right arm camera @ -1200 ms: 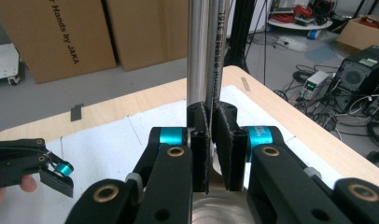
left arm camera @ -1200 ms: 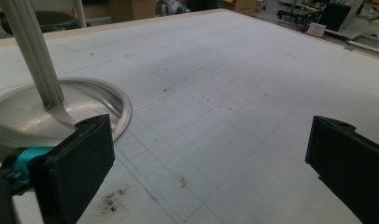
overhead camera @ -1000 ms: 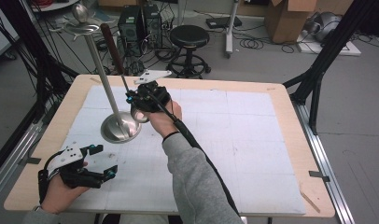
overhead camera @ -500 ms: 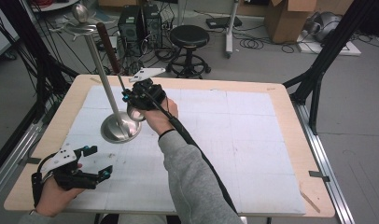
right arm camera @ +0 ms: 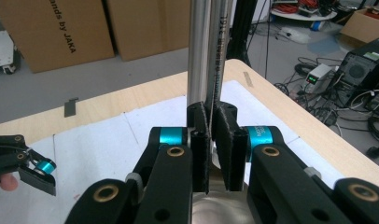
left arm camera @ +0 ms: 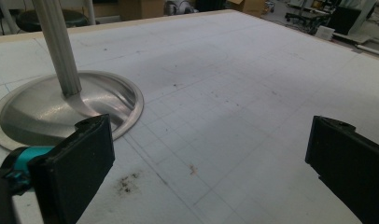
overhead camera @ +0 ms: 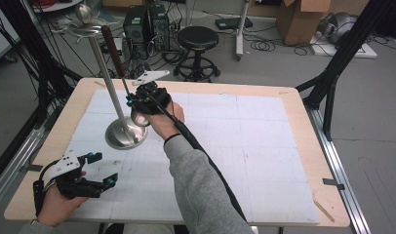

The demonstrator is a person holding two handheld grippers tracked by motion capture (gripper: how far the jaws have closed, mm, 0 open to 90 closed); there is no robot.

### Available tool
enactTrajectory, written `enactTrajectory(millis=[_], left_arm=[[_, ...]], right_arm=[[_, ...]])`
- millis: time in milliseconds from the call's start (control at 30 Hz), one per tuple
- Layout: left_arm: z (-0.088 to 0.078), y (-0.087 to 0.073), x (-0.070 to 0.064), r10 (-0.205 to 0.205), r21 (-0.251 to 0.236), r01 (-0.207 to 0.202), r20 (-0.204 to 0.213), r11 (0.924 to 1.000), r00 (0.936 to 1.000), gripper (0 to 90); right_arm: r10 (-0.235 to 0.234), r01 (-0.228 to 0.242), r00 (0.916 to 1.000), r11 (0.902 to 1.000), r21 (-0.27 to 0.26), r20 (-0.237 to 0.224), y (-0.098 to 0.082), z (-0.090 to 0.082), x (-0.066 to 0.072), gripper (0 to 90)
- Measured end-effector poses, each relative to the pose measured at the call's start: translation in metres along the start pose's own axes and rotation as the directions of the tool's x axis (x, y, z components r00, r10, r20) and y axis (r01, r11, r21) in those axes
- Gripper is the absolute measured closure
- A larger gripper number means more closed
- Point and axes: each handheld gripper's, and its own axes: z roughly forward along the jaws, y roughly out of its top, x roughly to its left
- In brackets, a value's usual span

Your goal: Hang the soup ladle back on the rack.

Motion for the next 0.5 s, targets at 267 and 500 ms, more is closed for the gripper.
enactTrajectory(millis=[267, 500], left_arm=[[0.0004, 0.0, -0.0004, -0.002, 0.002, 0.002, 0.004, 1.0, 1.0, 1.8], [0.0003, -0.0001, -0.0005, -0.001, 0.005, 0.001, 0.003, 1.0, 1.0, 1.8]], right_arm=[[-0.005, 0.005, 1.0, 0.9999, 0.011, -0.002, -0.0011, 0.0027, 0.0002, 84.7], [-0.007, 0.007, 1.0, 0.9999, 0.008, 0.002, -0.0016, 0.0036, 0.001, 84.6]])
